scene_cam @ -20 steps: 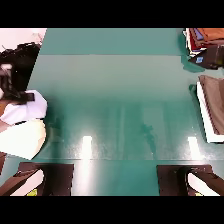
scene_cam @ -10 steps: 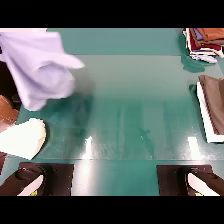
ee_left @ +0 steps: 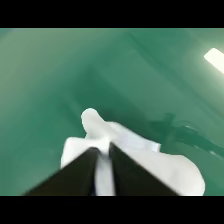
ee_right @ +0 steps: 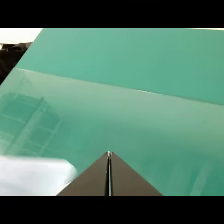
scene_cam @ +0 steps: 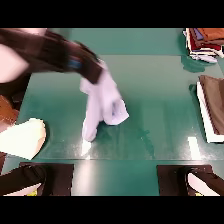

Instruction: Fold the shirts.

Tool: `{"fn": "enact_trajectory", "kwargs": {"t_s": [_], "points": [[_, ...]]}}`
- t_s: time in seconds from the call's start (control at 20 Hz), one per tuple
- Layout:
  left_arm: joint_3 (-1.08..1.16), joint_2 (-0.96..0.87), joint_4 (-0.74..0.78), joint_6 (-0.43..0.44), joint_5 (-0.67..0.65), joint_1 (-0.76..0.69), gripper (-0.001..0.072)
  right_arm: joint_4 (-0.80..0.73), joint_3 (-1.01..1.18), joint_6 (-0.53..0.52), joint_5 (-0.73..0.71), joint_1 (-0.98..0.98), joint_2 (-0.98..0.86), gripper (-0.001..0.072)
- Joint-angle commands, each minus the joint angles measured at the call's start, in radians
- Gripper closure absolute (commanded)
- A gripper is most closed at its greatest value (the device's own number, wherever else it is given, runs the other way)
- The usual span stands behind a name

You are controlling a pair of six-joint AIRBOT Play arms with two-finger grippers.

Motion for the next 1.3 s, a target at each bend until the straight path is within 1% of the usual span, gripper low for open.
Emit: {"fn": "enact_trajectory", "kwargs": {"t_s": [0.0,0.05,0.1,0.25,0.3,0.35,0.45,0.55,0.65,0.75,0.95,1.15,1.25], "points": [[0.003,-0.14,-0.085,0.018,0.12,-0.062,0.0141,0.0,0.002,0.0,0.028,-0.001,0.001,0.0694],[0.004,-0.139,-0.08,-0.005,0.103,-0.033,0.0138,0.0,0.002,0.0,0.036,0.0,0.001,0.0693],[0.005,-0.129,-0.081,-0.011,0.051,0.013,0.0138,-0.001,0.002,0.0,0.043,0.0,0.001,0.0694],[-0.008,-0.114,-0.082,-0.01,-0.21,0.188,0.0138,-0.001,0.002,0.0,0.057,0.0,0.001,0.0694],[-0.046,-0.108,-0.093,-0.016,-0.264,0.248,0.0138,-0.001,0.002,0.0,0.057,0.0,0.001,0.0694],[-0.111,-0.09,-0.114,-0.016,-0.269,0.292,0.0138,-0.001,0.002,0.0,0.056,0.0,0.001,0.0694],[-0.306,-0.027,-0.163,-0.017,-0.202,0.354,0.0137,-0.001,0.002,0.0,0.057,0.0,0.001,0.0694],[-0.529,0.033,-0.216,-0.023,-0.115,0.388,0.0138,-0.001,0.002,0.0,0.056,0.0,0.0,0.0694],[-0.721,0.058,-0.284,-0.025,-0.049,0.397,0.0137,-0.001,0.002,0.0,0.054,0.0,0.0,0.0694],[-0.868,0.058,-0.358,-0.025,0.025,0.397,0.0138,-0.001,0.001,0.0,0.054,0.0,0.0,0.0694],[-1.019,0.058,-0.463,-0.025,0.195,0.397,0.0137,-0.001,0.001,0.0,0.057,0.0,0.0,0.0694],[-1.062,0.057,-0.539,-0.024,0.243,0.394,0.0139,0.0,0.001,0.0,0.056,0.0,0.0,0.0694],[-1.061,0.057,-0.587,-0.005,0.264,0.394,0.0355,0.0,0.001,0.0,0.057,0.0,0.0,0.0693]]}}
